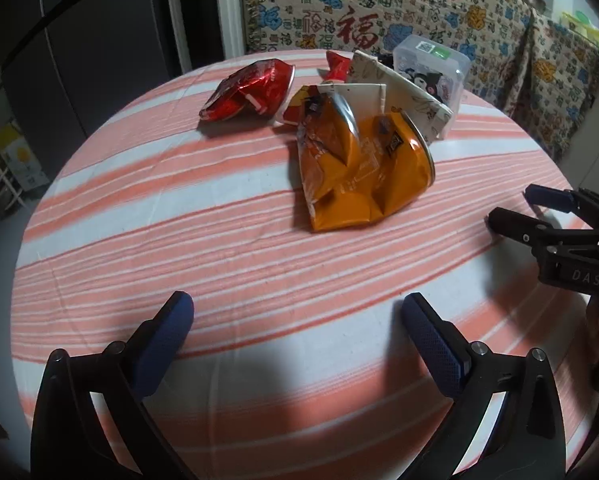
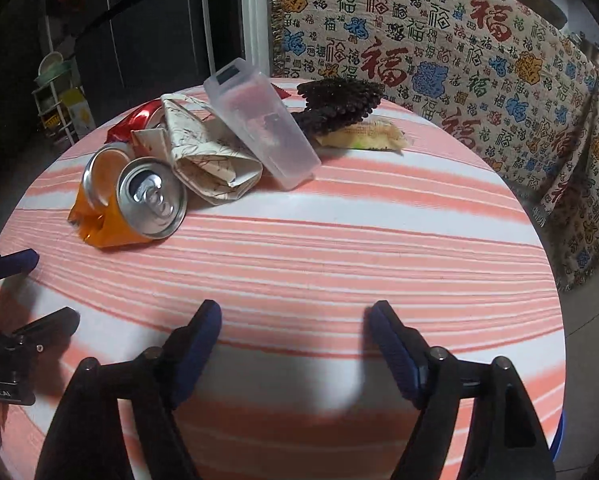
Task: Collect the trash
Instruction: 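Move both open grippers back toward the remaining trash on the table, then grasp the orange snack wrapper with the left gripper while the right grasps the clear plastic box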
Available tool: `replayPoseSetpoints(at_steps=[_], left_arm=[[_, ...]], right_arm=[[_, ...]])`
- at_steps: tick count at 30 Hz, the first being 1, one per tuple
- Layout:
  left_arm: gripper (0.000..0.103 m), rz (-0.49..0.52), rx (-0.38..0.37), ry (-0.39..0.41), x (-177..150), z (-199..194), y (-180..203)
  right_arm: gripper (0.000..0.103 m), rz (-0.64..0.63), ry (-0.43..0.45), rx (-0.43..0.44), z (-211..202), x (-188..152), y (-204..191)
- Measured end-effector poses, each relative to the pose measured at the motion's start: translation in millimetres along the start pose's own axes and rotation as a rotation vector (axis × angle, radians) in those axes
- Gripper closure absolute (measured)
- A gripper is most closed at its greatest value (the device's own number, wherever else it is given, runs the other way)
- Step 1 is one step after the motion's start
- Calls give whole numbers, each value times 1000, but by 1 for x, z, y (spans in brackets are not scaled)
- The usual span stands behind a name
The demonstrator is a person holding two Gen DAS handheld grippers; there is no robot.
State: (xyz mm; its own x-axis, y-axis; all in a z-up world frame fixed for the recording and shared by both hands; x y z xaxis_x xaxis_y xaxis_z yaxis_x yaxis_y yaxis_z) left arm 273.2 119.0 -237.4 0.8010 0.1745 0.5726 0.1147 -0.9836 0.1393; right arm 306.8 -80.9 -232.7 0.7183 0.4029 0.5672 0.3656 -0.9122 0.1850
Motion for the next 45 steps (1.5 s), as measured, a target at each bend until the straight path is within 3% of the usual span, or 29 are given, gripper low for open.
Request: replayPoseSetpoints(at_steps=[5, 11, 15, 21, 25, 27, 29, 37, 43, 45], left_arm=[[2, -9, -6, 11, 4, -1, -3], [9, -59, -74, 104, 26, -17, -7], [15, -83, -115, 106, 44, -16, -4], [21, -24, -102, 113, 67, -2, 11], [31, -9, -97, 88, 71, 10, 18], [42, 11, -98, 77, 70, 15, 21], [72, 25, -94, 62, 67, 18, 23], [77, 16, -82, 73, 63, 9, 13], [77, 1, -80, 64, 52, -2, 1], [77, 0, -82, 62, 48, -6, -1]], right_arm=[[20, 7, -2, 7, 4, 2, 2], [20, 5, -3, 3, 6, 3, 2], [20, 5, -2, 3, 6, 3, 1], [20, 5, -2, 3, 6, 2, 1], [20, 5, -2, 3, 6, 2, 1], [20, 6, -1, 4, 6, 1, 1], [20, 11, 1, 6, 6, 2, 2], [20, -29, 71, 24, -6, 15, 6], [20, -84, 190, 71, -23, 76, 2], [29, -103, 190, 78, -18, 92, -1]])
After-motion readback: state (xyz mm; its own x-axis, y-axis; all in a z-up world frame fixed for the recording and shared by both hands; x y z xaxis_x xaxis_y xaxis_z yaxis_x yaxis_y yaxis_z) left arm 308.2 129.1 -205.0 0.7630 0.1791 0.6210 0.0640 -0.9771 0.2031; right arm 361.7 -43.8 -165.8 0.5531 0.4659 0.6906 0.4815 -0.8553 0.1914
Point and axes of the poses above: each gripper's, at about its wrist camera, not at the fingertips, and z roughly the way its jaws point, y to its right, x to its top, the point moved 7 cm from there along z, roughly the way its jaws point, and after that the axes turned 13 degrees about -z, right-handed, at the moved point
